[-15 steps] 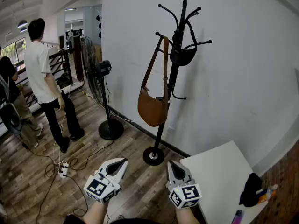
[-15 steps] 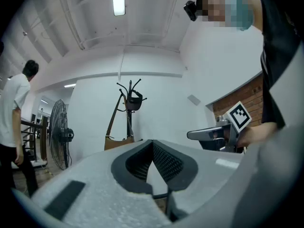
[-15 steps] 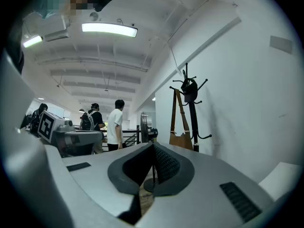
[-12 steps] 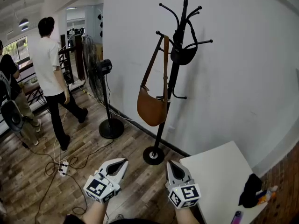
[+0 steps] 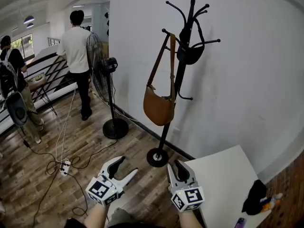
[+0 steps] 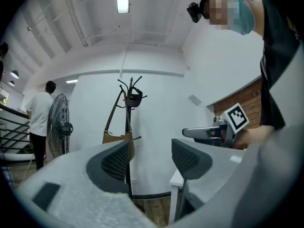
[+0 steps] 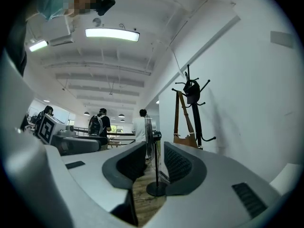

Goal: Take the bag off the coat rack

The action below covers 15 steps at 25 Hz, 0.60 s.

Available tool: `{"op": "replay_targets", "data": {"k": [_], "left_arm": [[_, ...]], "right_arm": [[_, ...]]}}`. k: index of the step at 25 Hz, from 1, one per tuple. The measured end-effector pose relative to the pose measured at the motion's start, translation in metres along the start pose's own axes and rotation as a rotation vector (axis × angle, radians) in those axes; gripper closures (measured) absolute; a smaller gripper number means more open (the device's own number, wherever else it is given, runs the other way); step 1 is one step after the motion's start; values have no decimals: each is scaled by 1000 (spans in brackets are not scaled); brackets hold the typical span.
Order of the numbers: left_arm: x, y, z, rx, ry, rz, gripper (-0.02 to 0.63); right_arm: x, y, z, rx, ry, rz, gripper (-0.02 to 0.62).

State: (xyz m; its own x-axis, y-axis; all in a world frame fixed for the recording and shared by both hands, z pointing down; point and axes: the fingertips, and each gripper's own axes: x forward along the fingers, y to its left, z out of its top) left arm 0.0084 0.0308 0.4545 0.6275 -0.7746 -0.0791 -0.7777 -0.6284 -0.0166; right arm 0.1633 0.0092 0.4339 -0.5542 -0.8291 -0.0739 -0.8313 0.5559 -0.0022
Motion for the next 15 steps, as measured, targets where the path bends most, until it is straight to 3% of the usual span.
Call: {"op": "replay_targets", "data": {"k": [3, 9, 15], "left_arm": [[8, 12, -5, -6, 12, 7, 312], [20, 61, -17, -11, 4, -9, 288], [39, 143, -8, -31, -8, -5, 287]], "right_arm": [[13, -3, -2, 9, 1, 11, 432], [55, -14, -5, -9, 14, -65, 381], [120, -21, -4, -10, 22, -159, 358]]}}
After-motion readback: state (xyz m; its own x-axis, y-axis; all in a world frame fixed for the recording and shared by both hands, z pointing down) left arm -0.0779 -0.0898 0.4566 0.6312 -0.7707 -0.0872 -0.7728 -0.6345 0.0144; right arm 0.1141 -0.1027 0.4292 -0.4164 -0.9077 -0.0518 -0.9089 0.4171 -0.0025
